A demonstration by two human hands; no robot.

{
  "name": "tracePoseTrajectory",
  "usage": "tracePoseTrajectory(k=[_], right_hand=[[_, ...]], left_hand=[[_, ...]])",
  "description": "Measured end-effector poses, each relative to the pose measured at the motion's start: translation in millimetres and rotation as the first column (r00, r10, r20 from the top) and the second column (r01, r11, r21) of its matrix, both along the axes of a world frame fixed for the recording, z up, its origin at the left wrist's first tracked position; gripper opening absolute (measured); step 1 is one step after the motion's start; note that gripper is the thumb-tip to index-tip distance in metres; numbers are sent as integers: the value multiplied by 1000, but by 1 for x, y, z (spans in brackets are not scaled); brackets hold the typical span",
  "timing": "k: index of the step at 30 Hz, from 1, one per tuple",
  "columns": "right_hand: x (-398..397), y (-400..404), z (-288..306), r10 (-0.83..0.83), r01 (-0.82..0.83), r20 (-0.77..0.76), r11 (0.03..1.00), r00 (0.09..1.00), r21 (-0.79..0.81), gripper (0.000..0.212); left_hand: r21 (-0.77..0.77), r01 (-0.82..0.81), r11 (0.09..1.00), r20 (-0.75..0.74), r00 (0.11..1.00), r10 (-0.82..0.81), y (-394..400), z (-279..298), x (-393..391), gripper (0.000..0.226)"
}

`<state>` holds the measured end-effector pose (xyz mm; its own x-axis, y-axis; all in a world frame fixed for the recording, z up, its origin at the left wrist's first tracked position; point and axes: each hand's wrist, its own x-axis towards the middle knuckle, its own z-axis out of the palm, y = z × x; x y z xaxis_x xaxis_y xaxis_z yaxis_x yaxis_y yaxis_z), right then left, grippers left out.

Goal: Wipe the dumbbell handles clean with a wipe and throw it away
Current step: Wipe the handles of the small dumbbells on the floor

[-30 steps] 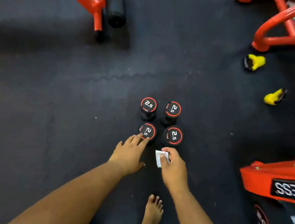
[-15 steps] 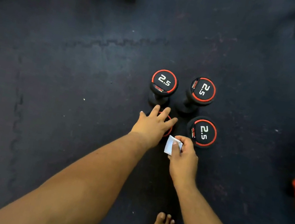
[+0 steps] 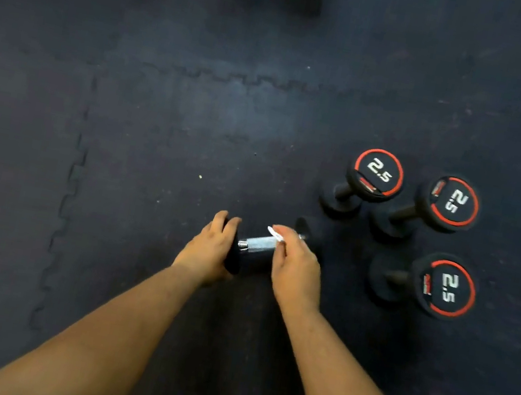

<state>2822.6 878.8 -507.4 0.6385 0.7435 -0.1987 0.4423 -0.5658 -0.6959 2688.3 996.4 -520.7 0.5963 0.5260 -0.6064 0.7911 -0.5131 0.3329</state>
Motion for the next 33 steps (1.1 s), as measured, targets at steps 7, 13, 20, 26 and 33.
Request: tracePoseTrajectory(k=[7,13,20,26,33], right_hand=[[-21,23,-83,515,-457,297,855,804,-246,52],[-29,-8,-97,581,-414,430,806,691,-424,69],[-41,-8,-96,674,-544,414,739,612,-398,68],[-25,-13,-99,469,-273,429,854,772,-442,78],[-36,6,-96,641,-442,391,752,660,-488,71]], left_hand=[[36,-25,999,66,998,23,2,-42,-15,132],[77,36,996,31,999,-39,12,-48,-14,128],[77,8,997,33,999,-10,5,-48,-15,120],[75,40,996,6,999,-41,9,-47,-14,131],[92,29,995,14,999,-31,8,-48,-13,123]])
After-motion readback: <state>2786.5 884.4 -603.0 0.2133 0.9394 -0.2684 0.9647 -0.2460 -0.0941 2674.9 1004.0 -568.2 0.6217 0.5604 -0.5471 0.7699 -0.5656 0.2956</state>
